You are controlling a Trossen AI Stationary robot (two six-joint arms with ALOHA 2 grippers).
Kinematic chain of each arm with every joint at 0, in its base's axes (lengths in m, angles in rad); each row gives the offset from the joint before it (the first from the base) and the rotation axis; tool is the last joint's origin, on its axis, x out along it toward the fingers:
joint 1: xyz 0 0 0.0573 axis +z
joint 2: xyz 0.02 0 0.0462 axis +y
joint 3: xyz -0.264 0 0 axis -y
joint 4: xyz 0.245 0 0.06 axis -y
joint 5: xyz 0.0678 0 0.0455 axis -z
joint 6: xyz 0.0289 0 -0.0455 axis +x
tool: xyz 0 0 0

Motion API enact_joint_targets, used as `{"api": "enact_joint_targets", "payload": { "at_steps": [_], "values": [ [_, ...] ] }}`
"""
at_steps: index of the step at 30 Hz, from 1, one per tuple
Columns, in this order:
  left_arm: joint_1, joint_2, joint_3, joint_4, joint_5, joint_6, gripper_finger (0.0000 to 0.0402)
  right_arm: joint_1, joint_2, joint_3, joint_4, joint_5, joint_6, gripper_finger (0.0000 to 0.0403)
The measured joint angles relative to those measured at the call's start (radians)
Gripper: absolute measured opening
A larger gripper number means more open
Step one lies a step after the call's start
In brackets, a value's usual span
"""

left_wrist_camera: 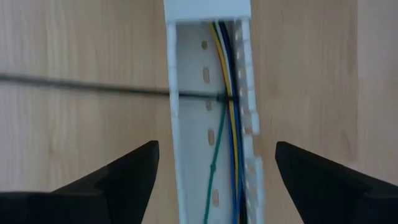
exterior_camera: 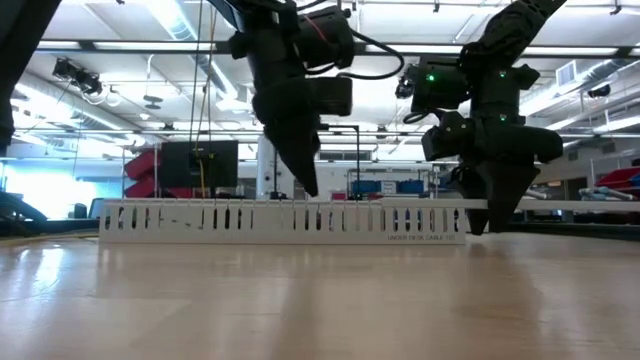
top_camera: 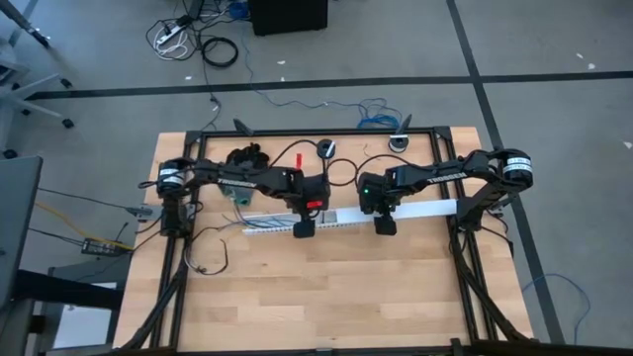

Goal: Ziptie cables
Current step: Close the white cable duct

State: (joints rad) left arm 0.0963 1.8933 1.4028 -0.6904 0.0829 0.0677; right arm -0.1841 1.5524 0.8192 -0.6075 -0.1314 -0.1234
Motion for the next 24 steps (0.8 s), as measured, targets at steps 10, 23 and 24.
{"api": "enact_joint_targets", "payload": {
  "at_steps": [10, 23, 24],
  "values": [
    [-0.004, -0.221, -0.235, 0.087, -0.066, -0.171, 0.0317, 0.0, 0.0, -0.002, 0.0, 0.0, -0.008, 0.0243],
    [-0.046, -0.244, -0.446, 0.253, -0.097, -0.259, 0.0317, 0.0, 0.0, -0.002, 0.009, 0.086, -0.012, 0.0243],
    [-0.046, -0.24, -0.446, 0.254, -0.1, -0.257, 0.0317, 0.0, 0.0, -0.002, 0.009, 0.087, -0.012, 0.0243]
  ]
}}
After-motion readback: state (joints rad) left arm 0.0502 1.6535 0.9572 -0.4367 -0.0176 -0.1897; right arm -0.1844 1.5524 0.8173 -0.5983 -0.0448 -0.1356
